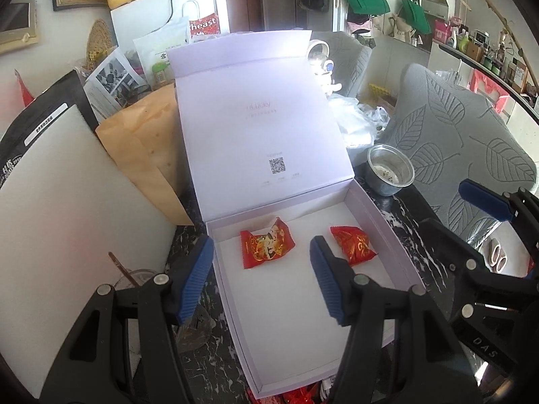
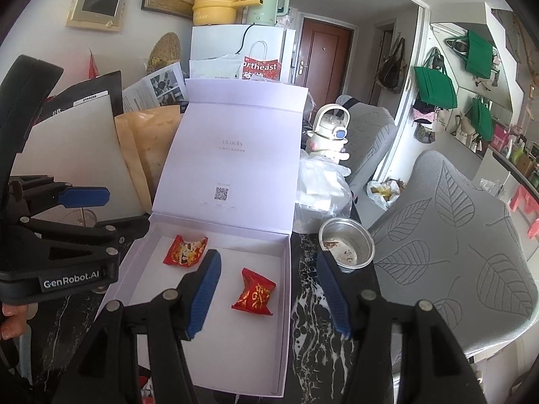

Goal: Organize objects
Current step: 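Withdraw both grippers from the box back toward the remaining pile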

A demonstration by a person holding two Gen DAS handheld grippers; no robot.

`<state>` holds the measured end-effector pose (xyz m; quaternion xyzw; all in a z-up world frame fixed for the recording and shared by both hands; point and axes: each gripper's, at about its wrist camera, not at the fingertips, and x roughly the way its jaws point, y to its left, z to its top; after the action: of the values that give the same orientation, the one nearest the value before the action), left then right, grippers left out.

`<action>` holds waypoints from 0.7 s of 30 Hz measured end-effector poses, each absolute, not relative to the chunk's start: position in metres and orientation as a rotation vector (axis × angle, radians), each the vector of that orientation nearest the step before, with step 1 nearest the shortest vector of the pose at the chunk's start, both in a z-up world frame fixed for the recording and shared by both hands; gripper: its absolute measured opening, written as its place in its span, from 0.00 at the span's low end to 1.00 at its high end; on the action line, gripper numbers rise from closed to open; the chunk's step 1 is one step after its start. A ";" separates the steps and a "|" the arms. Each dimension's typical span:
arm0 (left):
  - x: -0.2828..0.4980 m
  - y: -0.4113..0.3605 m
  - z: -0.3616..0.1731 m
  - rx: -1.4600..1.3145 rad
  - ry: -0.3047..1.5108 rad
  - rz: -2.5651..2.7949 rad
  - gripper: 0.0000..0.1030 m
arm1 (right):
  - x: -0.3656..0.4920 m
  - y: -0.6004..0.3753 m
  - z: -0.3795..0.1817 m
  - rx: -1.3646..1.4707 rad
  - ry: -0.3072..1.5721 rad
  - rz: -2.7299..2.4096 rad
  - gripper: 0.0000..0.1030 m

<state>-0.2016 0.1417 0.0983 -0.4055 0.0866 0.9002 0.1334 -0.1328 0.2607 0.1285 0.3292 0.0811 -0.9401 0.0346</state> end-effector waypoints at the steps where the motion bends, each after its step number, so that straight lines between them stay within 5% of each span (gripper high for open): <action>1: -0.198 0.141 0.101 -1.170 0.249 2.613 0.57 | -0.128 0.260 0.131 1.007 0.250 -2.892 0.58; 21: -0.124 0.128 0.133 -1.081 0.237 2.639 0.58 | -0.051 0.254 0.162 0.940 0.235 -2.928 0.58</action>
<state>-0.1240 0.1278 0.1331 -0.3742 0.0822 0.9131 0.1395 -0.0506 0.2544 0.1623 0.3047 0.0761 -0.9490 0.0286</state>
